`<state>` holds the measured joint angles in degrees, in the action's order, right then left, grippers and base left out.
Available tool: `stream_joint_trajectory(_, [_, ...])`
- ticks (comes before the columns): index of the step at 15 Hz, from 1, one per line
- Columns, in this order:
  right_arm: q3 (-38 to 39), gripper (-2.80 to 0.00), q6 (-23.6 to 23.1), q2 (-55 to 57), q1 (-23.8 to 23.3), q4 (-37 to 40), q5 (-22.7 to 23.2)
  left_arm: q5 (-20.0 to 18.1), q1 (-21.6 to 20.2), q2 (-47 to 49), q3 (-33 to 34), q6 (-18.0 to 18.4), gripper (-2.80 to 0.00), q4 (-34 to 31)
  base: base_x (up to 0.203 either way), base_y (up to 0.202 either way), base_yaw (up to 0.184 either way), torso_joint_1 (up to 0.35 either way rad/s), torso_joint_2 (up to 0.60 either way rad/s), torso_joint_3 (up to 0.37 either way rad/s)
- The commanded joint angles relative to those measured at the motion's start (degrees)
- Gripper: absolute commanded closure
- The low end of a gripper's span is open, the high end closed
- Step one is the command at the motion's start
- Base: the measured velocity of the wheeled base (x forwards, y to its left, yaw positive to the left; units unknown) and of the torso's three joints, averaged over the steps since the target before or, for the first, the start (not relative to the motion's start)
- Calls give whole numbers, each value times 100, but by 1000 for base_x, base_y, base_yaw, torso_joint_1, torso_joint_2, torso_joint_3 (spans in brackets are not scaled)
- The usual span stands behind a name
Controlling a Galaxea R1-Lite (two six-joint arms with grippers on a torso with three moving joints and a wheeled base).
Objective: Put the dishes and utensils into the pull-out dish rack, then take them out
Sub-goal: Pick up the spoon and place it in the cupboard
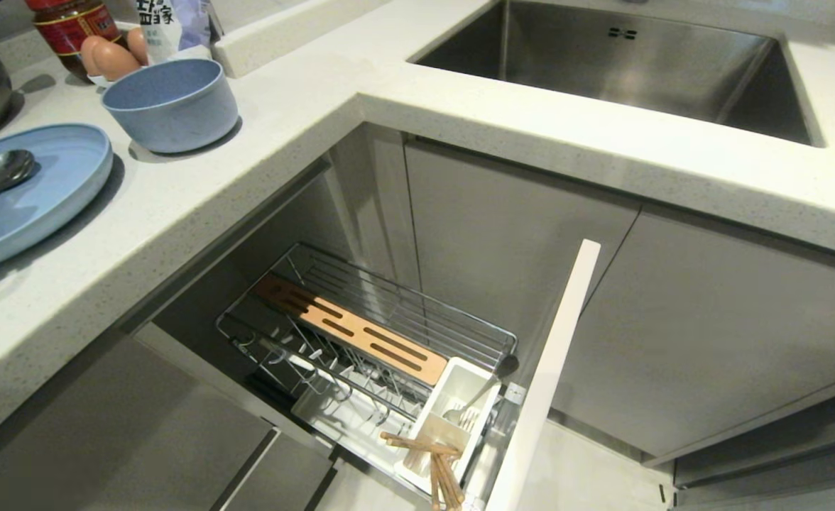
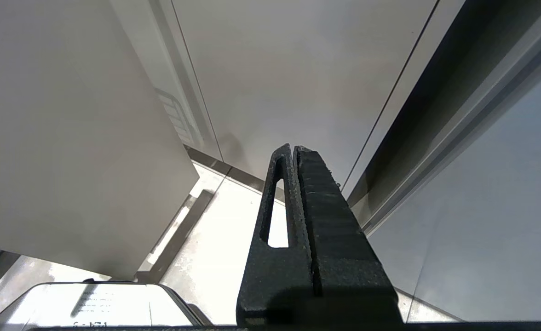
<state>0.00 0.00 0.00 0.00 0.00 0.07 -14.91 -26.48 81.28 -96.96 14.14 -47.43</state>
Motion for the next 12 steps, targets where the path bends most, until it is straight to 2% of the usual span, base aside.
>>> stream_joint_trajectory(1, [0,0,0,0,0,0,1,-27,22,-31,-49,-33,0,-29,0,0,0,0,0,0])
stream_joint_trajectory(2, [0,0,0,0,0,0,1,-36,63,-109,-106,-178,0,-26,0,0,0,0,0,0])
stream_joint_trajectory(8, [0,0,0,0,0,0,1,-56,602,-496,-895,-2137,0,-21,0,0,0,0,0,0])
stream_joint_trajectory(12, [0,0,0,0,0,0,1,-56,1773,-639,-1102,-3315,0,-46,0,0,0,0,0,0])
